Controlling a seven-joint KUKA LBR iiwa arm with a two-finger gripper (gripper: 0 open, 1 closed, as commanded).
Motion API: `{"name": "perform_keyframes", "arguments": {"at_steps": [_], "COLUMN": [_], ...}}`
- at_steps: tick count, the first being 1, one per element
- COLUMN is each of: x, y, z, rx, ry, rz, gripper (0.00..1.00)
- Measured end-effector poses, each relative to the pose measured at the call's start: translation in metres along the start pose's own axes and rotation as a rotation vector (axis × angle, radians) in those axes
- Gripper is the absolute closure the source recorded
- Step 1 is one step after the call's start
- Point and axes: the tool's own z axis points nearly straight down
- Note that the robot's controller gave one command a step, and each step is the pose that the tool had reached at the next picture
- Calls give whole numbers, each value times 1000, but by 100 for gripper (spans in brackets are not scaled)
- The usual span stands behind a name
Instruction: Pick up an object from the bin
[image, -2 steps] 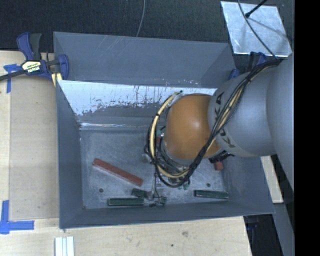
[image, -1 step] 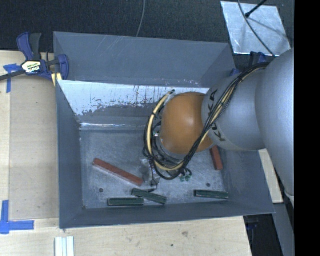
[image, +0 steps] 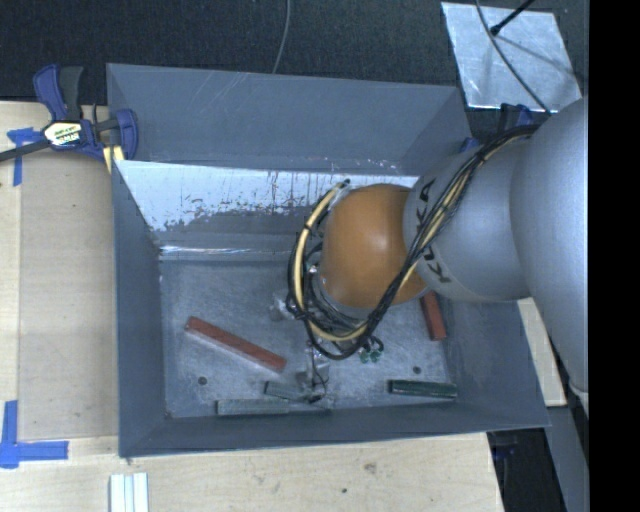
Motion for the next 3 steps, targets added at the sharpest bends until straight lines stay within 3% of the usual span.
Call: {"name": "perform_keyframes", "arguments": {"at_steps": [1, 2, 3], "x": [0, -10, -10], "y": [0, 34, 50], "z": [0, -2, -2], "rx": [0, 1, 0], "ry": [0, 0, -3], "rz": [0, 54, 66], "gripper": [0, 0, 0]}}
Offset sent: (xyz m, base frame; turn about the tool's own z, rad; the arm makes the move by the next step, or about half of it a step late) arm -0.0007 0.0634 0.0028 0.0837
